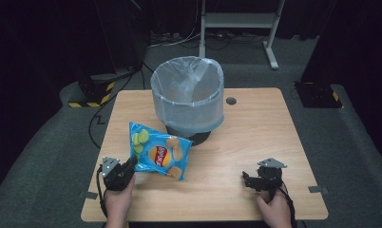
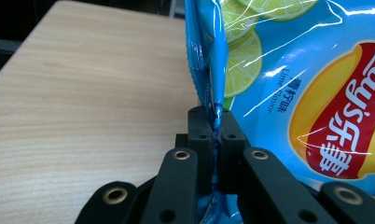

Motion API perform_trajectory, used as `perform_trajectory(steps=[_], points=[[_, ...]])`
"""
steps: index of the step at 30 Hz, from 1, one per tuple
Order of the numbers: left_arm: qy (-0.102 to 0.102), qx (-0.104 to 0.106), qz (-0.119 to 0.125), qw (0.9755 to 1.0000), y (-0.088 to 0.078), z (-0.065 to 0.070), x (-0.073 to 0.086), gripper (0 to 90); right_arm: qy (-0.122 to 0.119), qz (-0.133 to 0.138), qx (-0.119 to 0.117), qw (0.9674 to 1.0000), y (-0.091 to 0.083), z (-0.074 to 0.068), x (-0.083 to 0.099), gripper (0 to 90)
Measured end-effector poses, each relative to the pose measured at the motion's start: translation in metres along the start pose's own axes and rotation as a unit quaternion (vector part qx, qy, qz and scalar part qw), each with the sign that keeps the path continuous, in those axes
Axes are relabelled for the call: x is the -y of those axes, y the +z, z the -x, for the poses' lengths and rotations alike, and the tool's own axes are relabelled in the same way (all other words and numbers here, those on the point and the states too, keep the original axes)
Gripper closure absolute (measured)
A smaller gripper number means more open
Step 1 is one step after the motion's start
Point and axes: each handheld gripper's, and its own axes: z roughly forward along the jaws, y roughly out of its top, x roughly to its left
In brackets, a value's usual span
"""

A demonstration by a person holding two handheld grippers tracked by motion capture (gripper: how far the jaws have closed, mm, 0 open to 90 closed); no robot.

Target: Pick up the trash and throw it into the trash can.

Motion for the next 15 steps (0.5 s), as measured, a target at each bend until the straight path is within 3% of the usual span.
perform_trajectory(steps=[7,15], points=[[-0.013,-0.004,0.04,0.9991,-0.016,0.0,-0.02,86.8,0.0,0.0,0.0,1.0,0.0,0.0,0.0,10.1],[-0.025,-0.018,0.091,0.9954,-0.034,0.0,-0.047,86.7,-0.001,0.0,0.0,1.0,0.0,0.0,0.0,10.1]])
